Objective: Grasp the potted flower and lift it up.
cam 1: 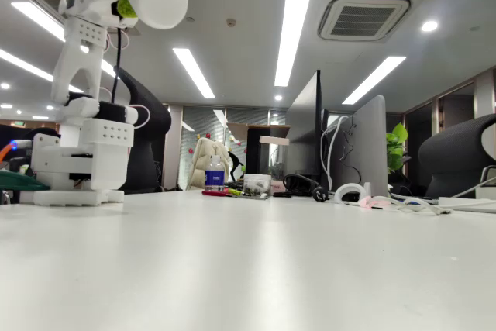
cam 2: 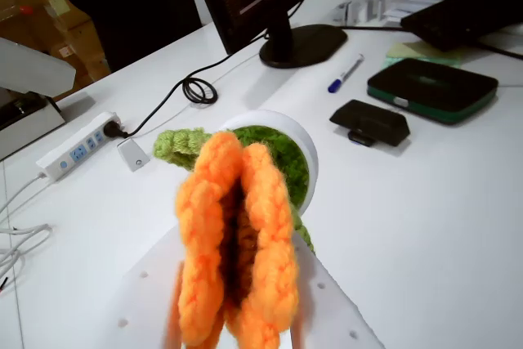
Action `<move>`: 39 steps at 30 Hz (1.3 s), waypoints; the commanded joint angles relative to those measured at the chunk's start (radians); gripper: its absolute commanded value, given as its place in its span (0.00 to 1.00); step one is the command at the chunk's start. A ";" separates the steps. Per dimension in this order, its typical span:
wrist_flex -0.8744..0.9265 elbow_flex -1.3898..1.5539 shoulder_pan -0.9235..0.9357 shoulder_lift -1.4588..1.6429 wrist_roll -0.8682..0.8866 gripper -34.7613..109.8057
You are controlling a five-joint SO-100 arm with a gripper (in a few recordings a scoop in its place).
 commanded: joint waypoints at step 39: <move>-0.195 0.112 -0.643 0.130 -0.169 0.24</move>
